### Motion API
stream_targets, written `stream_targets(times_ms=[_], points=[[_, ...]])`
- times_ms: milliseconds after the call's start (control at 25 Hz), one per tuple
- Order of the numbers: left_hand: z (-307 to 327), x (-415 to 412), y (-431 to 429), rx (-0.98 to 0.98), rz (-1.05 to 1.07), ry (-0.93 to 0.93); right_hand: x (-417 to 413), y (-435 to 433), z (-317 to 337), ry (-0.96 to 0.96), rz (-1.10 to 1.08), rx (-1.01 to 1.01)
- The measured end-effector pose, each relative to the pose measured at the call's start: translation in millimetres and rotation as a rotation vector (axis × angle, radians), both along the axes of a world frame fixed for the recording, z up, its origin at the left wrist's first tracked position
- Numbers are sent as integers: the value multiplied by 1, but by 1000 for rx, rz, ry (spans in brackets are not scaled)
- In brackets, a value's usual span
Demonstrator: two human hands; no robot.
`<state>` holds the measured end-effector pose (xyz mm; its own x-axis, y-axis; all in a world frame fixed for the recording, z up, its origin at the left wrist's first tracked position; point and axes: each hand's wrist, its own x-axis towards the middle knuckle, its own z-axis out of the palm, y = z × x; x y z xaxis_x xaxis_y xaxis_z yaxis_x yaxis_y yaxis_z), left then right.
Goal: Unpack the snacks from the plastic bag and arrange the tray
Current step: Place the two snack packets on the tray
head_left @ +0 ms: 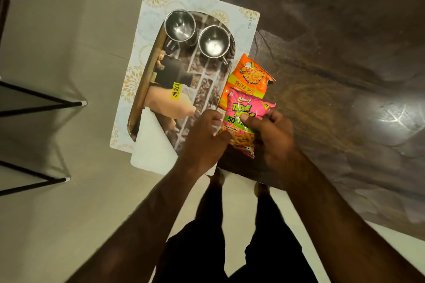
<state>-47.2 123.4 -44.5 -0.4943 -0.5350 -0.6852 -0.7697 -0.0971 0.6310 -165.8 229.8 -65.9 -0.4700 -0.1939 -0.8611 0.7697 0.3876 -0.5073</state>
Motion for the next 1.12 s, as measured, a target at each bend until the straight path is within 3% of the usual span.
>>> stream_targets(times_ms=[80,200,280,480,760,1000,1120], points=[[5,0,-16,-15,17,2,-1,2,12,-22,8,-80],[13,2,-37,291,144,41,2,-8,22,-36,69,-155],[14,7,-51,325,169,112,9,-23,24,-32,96,-179],[14,25,-100,207,241,150,21,-66,17,15,130,-156],[6,44,-149,-2,336,67,13,-55,-9,153,-42,105],[-16,46,-155,-383,8,-94,-10,-51,-37,290,-74,246],[-20,45,-153,-492,-39,-135,-20,-63,-43,285,-52,225]])
